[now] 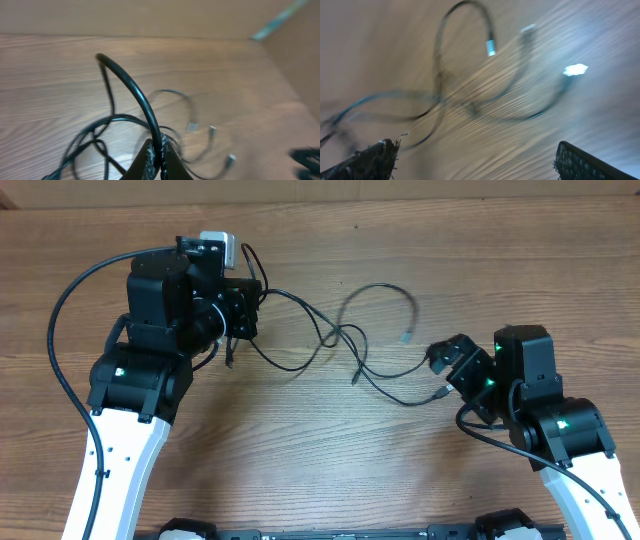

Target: Untangle cables

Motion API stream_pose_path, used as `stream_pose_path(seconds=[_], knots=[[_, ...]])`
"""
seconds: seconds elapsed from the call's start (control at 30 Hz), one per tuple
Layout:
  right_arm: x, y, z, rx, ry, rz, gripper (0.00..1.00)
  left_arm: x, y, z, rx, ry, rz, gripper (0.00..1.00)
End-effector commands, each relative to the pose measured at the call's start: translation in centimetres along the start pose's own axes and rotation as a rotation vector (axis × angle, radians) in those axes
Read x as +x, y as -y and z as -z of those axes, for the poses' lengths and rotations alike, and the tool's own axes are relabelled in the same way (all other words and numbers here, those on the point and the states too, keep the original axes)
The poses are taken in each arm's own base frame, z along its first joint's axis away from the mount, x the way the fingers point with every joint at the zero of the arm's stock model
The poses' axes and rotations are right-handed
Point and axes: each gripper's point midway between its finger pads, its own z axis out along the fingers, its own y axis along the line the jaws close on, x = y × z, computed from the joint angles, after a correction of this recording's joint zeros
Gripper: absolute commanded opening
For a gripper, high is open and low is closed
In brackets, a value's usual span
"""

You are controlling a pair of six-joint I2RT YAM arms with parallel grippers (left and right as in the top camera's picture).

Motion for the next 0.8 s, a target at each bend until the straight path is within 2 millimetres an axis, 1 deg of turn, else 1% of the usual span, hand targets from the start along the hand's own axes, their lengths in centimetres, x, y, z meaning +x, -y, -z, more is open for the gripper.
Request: stream_pose_path(seconds=[0.0,0.07,0.13,0.17,0.23,0.3,0.33,0.43,0.5,0.6,0.67,0.73,0.77], knots=[[3.8,-4.6,0.5,-0.239,-0.227,0.043,1.0,0.8,5.6,0.6,0.336,-0.048,-0.097,0.04],[4.4,-5.2,-0.1,-0.24,-0.265,-0.01,1.0,1.0,8.1,1.6,0.497,-0.053,-0.149,0.04],[4.7,-5.6,-1.0,-0.224,-0.287,-0.073,1.0,1.3,9.6,2.6,0.6,-0.055,-0.187,0.04],[4.9,-5.9,-1.4,-0.222,-0.298,-0.102,1.0,1.4,10.0,2.9,0.631,-0.057,-0.197,0.04],[5.1,-7.0,-2.6,-0.232,-0.316,-0.136,1.0,1.5,10.2,3.1,0.652,-0.06,-0.201,0.04],[5.2,-8.6,-3.7,-0.276,-0.317,-0.101,1.0,1.6,10.5,3.3,0.674,-0.064,-0.201,0.04],[6.0,-10.8,-4.8,-0.344,-0.347,-0.059,1.0,1.7,11.2,3.9,0.723,-0.067,-0.206,0.04],[7.6,-13.5,-5.7,-0.438,-0.409,-0.014,1.0,1.9,11.7,4.3,0.765,-0.066,-0.226,0.04],[7.9,-14.7,-6.3,-0.476,-0.419,0.001,1.0,1.9,11.7,4.3,0.766,-0.066,-0.226,0.04],[7.9,-15.9,-7.0,-0.514,-0.413,-0.01,1.0,2.0,12.0,4.6,0.786,-0.069,-0.227,0.04],[7.3,-16.5,-7.6,-0.527,-0.389,-0.037,1.0,2.1,12.7,5.1,0.833,-0.07,-0.237,0.04],[6.9,-16.3,-8.5,-0.503,-0.362,-0.075,0.99,1.9,13.6,5.8,0.891,-0.055,-0.263,0.04],[6.8,-15.9,-9.3,-0.471,-0.344,-0.105,0.96,1.7,13.9,6.1,0.916,-0.042,-0.274,0.04]])
